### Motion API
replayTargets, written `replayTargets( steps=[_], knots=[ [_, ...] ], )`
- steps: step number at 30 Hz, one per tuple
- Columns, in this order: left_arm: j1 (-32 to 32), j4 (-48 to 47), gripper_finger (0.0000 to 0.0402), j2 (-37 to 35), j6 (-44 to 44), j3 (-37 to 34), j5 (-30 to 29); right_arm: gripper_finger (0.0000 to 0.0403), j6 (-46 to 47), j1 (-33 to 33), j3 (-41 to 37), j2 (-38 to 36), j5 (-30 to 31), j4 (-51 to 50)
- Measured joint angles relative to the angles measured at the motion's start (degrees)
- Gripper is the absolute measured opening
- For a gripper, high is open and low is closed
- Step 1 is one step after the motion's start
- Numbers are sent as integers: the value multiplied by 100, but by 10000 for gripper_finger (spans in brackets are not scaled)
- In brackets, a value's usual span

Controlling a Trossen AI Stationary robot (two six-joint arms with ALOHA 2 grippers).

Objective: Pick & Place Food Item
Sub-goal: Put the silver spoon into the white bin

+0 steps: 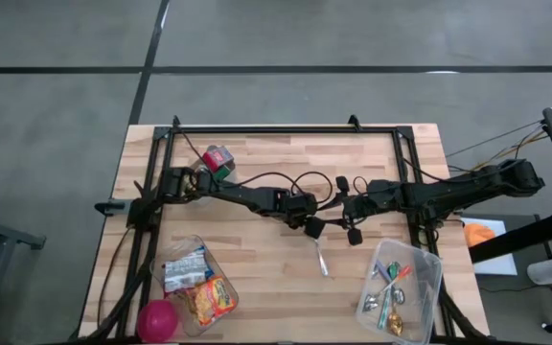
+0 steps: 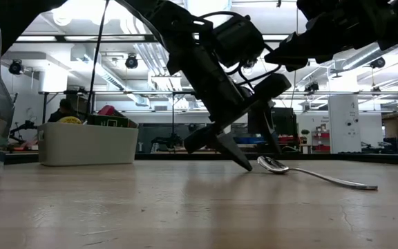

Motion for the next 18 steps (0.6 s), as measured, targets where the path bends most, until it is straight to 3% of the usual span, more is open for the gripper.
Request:
replayTargets(
  steps=[5,12,18],
  knots=[
    [49,-228,279,-151,282,-2,53,157,0,0,0,0,1,0],
    [117,-761,285,-652,633,-2,-299,157,-2,-2,0,0,4,-18],
    [114,-1272,285,-1276,991,-2,-1000,157,-1,0,0,0,2,-17]
  ],
)
